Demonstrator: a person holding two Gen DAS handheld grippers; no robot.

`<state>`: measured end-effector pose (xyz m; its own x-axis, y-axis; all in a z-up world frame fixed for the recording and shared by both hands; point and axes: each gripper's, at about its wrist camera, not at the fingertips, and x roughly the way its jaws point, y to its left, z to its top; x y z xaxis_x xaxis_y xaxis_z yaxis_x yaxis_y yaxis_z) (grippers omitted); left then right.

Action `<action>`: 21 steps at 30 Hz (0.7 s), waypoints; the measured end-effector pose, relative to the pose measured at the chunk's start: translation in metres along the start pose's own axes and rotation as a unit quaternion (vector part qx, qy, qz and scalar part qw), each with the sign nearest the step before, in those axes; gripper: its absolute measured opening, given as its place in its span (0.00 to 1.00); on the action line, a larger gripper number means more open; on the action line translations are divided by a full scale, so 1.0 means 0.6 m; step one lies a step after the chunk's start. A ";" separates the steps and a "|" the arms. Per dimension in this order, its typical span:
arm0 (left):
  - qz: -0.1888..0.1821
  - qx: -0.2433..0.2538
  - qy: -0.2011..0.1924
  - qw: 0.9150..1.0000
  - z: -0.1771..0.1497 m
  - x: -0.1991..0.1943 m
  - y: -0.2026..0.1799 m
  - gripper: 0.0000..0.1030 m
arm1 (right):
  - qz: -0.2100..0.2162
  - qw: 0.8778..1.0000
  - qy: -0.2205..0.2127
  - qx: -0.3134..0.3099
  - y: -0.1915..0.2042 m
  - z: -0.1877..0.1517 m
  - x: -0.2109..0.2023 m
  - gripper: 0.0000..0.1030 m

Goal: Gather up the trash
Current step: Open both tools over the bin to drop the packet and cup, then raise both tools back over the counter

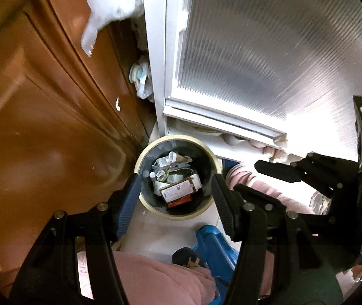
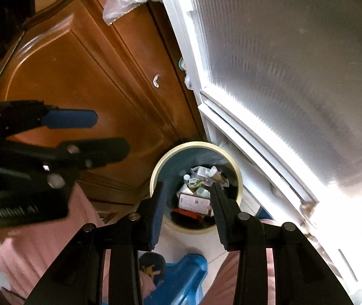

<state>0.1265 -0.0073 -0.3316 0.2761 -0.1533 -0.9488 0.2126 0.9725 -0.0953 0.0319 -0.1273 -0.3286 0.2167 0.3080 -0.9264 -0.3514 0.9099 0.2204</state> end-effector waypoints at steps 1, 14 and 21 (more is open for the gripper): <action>-0.003 0.000 -0.006 1.000 -0.001 -0.015 -0.002 0.52 | -0.003 1.000 -0.001 -0.001 0.002 -0.002 -0.012 0.35; -0.046 0.034 -0.076 0.996 -0.012 -0.220 -0.034 0.53 | -0.016 0.999 -0.045 0.006 0.018 -0.016 -0.196 0.45; -0.071 0.058 -0.160 0.983 0.015 -0.381 -0.039 0.57 | -0.016 0.992 -0.125 -0.032 0.057 0.007 -0.352 0.47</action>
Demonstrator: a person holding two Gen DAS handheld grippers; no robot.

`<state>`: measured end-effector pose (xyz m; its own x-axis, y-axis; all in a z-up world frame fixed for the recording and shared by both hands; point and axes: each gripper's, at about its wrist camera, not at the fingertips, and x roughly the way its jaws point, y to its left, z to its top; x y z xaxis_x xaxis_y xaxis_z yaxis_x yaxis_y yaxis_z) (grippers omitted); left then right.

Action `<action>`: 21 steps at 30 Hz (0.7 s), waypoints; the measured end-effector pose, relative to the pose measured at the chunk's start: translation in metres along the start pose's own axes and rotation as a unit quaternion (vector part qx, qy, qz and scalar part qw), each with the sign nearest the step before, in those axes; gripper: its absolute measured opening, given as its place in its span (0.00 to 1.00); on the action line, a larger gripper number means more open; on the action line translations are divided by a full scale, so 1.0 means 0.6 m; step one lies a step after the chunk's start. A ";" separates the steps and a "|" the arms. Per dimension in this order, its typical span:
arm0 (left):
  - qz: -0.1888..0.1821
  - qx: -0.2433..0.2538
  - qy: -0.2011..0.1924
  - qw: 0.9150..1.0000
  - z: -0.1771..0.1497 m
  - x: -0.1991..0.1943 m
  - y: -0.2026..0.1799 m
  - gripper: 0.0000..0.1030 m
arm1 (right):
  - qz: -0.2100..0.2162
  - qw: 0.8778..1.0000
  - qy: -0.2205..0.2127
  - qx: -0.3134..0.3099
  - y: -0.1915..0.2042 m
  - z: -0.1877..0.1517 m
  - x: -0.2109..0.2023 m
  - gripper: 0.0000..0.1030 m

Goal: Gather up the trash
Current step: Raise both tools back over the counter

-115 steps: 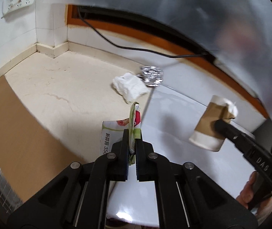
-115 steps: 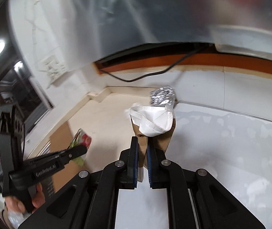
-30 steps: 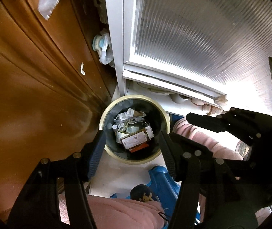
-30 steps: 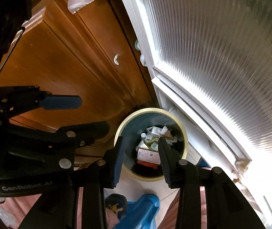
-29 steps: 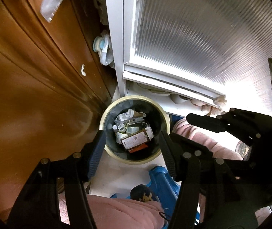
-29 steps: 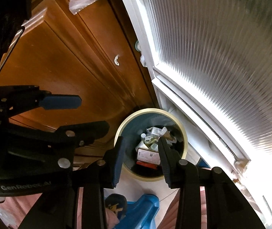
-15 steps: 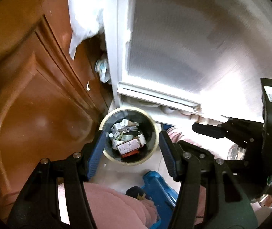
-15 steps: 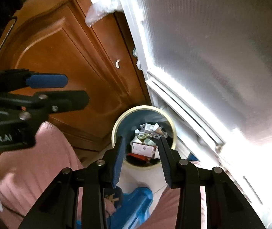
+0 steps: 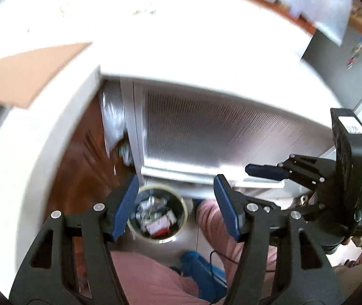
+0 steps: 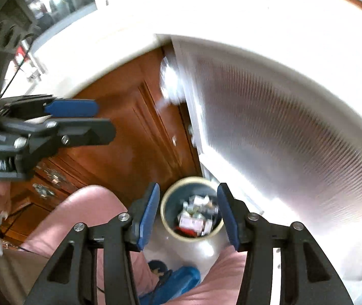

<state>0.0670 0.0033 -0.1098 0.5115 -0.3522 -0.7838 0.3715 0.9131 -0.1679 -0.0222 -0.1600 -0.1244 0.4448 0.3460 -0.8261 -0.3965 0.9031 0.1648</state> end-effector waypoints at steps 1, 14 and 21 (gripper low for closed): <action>0.000 0.005 -0.016 1.000 0.019 -0.025 -0.001 0.57 | 0.001 1.000 -0.014 -0.007 0.006 0.014 -0.024 0.47; 0.036 0.021 -0.095 0.995 0.208 -0.178 -0.001 0.61 | -0.009 0.995 -0.093 -0.043 0.021 0.216 -0.227 0.47; 0.042 -0.020 -0.103 0.994 0.348 -0.169 0.038 0.61 | -0.051 0.987 -0.142 -0.055 -0.015 0.363 -0.282 0.55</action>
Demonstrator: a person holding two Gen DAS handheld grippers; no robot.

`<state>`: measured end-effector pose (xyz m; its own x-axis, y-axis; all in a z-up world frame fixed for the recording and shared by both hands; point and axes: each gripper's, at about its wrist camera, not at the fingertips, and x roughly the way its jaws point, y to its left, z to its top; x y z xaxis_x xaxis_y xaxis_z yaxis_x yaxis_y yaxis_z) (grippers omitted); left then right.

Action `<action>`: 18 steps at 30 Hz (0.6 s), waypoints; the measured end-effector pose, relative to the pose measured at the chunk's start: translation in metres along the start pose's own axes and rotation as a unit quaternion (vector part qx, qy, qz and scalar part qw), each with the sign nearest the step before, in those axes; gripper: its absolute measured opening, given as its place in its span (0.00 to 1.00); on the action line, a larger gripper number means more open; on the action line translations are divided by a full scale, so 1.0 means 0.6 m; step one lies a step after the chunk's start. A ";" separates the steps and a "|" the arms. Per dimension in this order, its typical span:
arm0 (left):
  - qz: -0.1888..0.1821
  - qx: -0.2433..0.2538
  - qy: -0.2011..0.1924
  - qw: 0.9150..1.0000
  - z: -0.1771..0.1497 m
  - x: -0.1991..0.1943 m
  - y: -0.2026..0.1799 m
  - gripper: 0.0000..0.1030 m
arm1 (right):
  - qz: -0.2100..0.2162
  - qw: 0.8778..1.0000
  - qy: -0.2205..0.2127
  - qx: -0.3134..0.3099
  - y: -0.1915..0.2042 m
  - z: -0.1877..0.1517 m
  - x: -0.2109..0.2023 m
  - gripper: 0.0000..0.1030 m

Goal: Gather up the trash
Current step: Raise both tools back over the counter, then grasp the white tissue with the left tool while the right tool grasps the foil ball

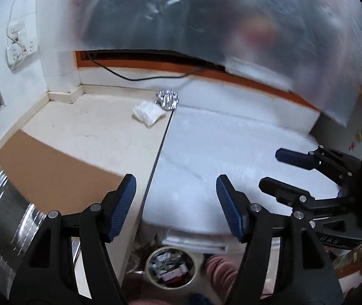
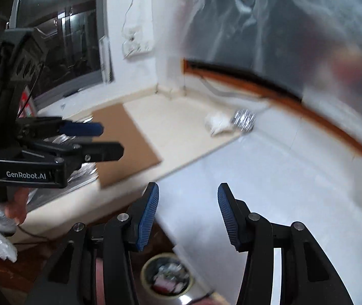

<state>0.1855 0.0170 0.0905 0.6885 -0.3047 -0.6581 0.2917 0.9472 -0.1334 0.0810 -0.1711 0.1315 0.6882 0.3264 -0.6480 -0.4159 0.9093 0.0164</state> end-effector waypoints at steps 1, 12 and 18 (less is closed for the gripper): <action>-0.004 -0.008 0.001 1.000 0.024 0.014 0.007 0.61 | -0.006 1.000 -0.004 0.000 -0.015 0.019 0.007 0.62; 0.012 -0.059 0.036 0.998 0.179 0.260 0.081 0.61 | -0.059 0.996 0.011 0.059 -0.222 0.191 0.227 0.67; 0.025 -0.116 0.055 0.991 0.213 0.409 0.131 0.61 | -0.043 0.989 0.029 0.138 -0.335 0.205 0.368 0.67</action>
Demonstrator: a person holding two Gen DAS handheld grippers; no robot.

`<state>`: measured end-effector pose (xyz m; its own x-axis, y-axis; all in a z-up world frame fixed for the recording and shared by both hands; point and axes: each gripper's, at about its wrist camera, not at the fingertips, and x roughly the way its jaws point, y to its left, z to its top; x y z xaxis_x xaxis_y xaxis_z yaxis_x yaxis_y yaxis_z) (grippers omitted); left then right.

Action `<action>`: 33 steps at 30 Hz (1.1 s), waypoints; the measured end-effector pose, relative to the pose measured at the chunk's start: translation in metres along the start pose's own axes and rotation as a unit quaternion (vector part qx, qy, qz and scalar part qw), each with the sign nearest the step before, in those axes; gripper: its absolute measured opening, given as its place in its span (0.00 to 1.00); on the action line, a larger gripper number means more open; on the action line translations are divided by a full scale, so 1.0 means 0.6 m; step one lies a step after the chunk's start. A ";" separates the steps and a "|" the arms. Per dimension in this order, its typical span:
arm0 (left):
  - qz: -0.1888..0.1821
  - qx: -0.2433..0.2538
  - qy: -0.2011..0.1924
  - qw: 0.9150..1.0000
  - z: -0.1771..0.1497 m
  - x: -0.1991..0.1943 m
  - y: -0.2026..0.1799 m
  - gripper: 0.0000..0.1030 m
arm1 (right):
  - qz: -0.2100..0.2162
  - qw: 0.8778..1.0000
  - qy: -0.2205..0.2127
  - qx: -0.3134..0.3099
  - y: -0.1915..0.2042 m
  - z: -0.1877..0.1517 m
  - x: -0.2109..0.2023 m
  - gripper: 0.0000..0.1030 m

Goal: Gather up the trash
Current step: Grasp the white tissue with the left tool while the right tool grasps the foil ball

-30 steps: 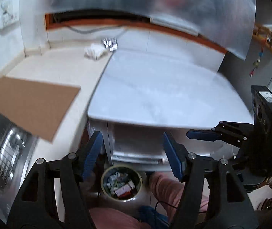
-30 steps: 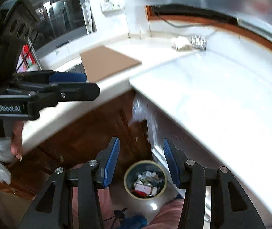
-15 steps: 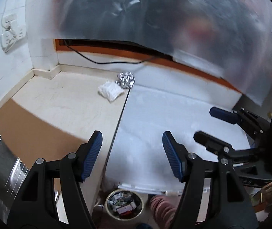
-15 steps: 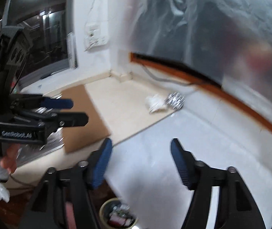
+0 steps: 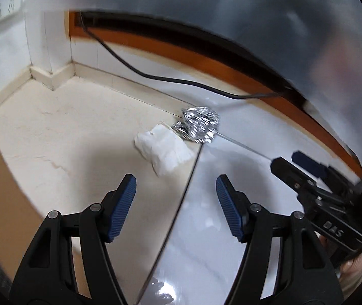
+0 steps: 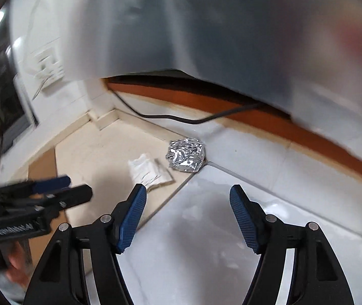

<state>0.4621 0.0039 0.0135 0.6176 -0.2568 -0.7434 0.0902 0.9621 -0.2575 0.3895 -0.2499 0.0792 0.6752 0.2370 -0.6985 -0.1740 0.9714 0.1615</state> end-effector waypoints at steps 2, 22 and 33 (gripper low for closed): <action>0.006 -0.014 0.003 1.000 0.018 0.045 0.006 0.61 | 0.011 1.000 0.003 0.025 -0.020 -0.005 0.031 0.67; 0.047 -0.068 0.044 0.996 0.054 0.251 0.040 0.61 | 0.042 0.996 0.002 0.072 -0.071 0.002 0.224 0.67; 0.048 -0.079 0.022 0.996 0.039 0.252 0.078 0.43 | 0.033 0.997 0.001 0.075 -0.041 0.006 0.307 0.71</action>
<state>0.5779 0.0123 -0.0968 0.5824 -0.1724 -0.7944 -0.0931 0.9567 -0.2759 0.5208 -0.2301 -0.0509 0.6650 0.3011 -0.6834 -0.1088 0.9444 0.3102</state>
